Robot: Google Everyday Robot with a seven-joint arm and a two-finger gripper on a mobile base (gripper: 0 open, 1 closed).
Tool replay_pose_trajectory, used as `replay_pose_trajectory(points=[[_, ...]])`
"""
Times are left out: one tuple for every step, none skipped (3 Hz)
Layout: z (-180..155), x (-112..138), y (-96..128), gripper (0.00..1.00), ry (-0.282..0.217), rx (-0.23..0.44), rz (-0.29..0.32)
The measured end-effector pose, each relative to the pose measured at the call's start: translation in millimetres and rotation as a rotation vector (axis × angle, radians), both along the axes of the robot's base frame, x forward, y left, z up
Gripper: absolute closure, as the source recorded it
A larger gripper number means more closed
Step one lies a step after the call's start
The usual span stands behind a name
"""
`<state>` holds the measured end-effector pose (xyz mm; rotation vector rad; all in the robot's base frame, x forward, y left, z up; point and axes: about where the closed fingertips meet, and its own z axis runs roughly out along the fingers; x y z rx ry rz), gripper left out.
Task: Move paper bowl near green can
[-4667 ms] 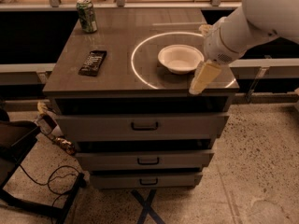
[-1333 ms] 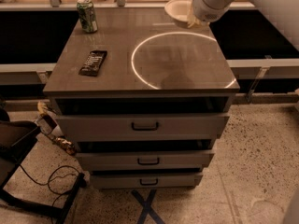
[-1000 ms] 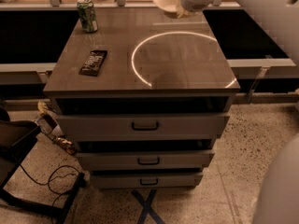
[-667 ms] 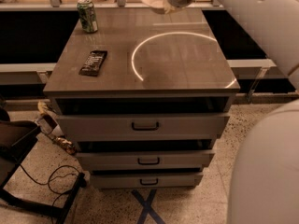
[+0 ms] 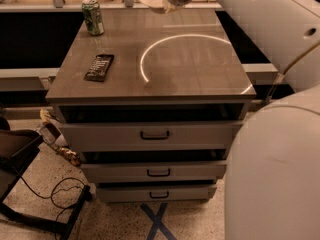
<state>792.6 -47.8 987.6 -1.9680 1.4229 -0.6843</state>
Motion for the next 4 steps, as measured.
replay_pose_trajectory(points=[[-18.5,20.4,10.4,1.00,0.002,-0.011,0.014],[-46.1,51.9,23.4,1.00,0.009,-0.024,0.038],[-64.5,75.5,37.4,1.00,0.014,-0.030,0.065],[-74.5,91.9,55.9,1.00,0.010,-0.012,0.107]])
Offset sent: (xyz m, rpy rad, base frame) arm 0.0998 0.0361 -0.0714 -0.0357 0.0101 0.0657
